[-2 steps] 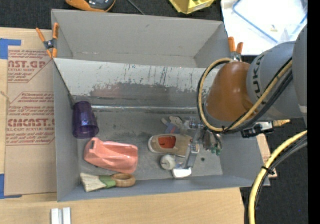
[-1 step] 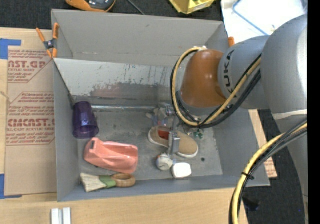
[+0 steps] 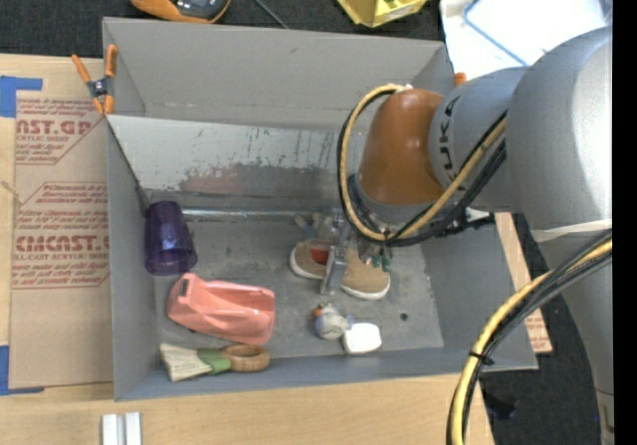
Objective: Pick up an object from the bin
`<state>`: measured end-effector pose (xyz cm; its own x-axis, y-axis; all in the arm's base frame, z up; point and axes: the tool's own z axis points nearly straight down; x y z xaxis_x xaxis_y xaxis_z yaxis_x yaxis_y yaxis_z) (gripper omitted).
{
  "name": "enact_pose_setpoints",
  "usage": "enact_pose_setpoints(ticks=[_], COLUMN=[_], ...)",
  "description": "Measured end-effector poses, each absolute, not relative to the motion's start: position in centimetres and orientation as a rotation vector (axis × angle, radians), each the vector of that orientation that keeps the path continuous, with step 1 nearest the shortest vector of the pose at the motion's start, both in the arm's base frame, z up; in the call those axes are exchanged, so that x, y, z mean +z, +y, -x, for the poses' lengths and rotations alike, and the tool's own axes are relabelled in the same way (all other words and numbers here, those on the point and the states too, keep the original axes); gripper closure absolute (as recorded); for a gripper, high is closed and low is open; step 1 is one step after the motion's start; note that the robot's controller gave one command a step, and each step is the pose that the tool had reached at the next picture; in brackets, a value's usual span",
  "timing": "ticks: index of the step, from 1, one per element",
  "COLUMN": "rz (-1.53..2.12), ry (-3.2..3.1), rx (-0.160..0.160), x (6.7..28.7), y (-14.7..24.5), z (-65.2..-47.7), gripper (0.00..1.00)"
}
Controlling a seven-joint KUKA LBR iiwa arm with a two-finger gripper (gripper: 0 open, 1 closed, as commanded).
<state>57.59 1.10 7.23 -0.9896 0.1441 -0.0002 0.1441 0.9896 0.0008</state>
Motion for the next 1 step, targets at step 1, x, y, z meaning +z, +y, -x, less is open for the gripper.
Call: enact_pose_setpoints(ticks=[1], rz=[-0.227], ry=[3.133], rx=[0.001], x=[7.23], y=[1.10], z=[-57.59], gripper=[1.00])
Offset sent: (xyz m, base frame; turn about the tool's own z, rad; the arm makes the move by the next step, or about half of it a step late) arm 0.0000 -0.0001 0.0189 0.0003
